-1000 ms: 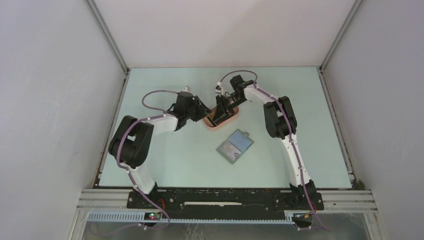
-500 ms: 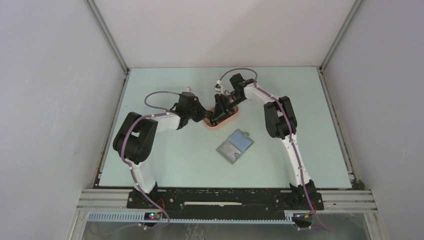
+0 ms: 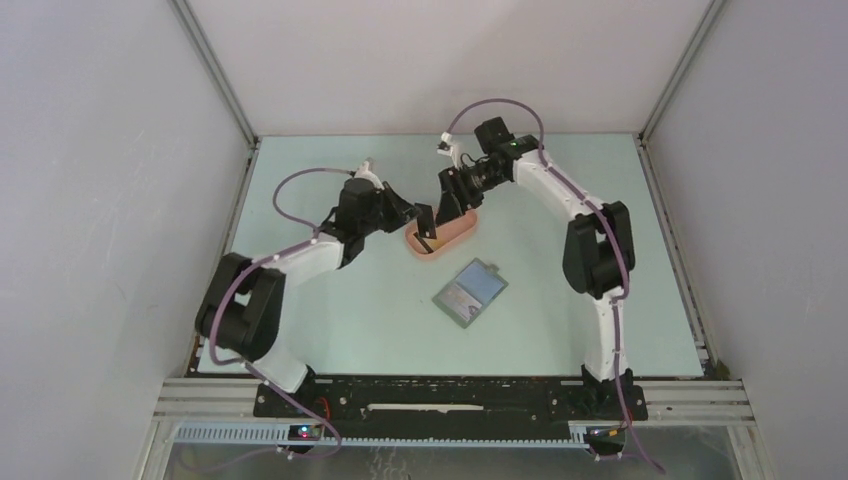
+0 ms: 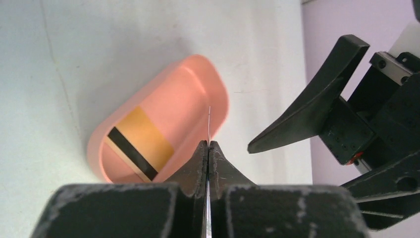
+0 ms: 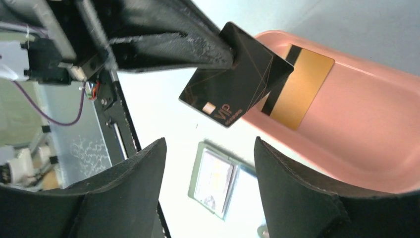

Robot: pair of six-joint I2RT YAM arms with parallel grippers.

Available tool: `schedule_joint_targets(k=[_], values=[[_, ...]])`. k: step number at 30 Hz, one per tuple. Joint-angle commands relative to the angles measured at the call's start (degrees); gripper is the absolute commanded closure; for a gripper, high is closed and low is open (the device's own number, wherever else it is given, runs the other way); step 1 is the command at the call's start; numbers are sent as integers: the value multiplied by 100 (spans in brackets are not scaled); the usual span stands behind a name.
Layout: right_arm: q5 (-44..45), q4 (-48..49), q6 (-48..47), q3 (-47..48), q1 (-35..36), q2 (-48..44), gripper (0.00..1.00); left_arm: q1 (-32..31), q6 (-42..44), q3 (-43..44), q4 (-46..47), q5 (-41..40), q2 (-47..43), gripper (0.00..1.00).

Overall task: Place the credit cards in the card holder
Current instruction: Pick up the credit card from the storage box.

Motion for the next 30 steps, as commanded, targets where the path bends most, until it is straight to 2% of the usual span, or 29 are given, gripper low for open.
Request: schedule_joint_targets(k=[1,4,7,10,13,15,18,21,26,30], values=[[-117,-145,-842,-470,9,-1056,27,-43,467,-620,888,545,-913,100],[-35,-69,-1295,-1154,18,-1974,28,-184,637,-1193,1406,817,-1642,100],[199,611,-1493,-2283,10,-3166,29,-461,676,-1796,1822,816,-2369,100],[364,1414,-1607,-3600,-31,-4308,26,-895,572,-2486,2289,494,-3116,100],[193,1721,-1731,-4569,-175,-4883,22,-1447,406,-3210,2814,-73,-3744,100],[114,1830,-1444,-4905,-378,-4892,22,-1821,255,-3636,3192,-536,-4000,100],[-231,1869,-668,-4921,-910,-4402,26,-2282,-16,-4159,3743,-1220,-4082,100],[246,1905,-356,-4923,-1027,-3909,30,-2662,-328,-4581,4326,-1816,-3905,100],[1080,2125,-30,-4912,-921,-3230,32,-2965,-846,-4886,5278,-2572,-3065,100],[1307,1799,-160,-4705,-855,-2697,31,-3111,-1236,-4876,6051,-2781,-2118,100]])
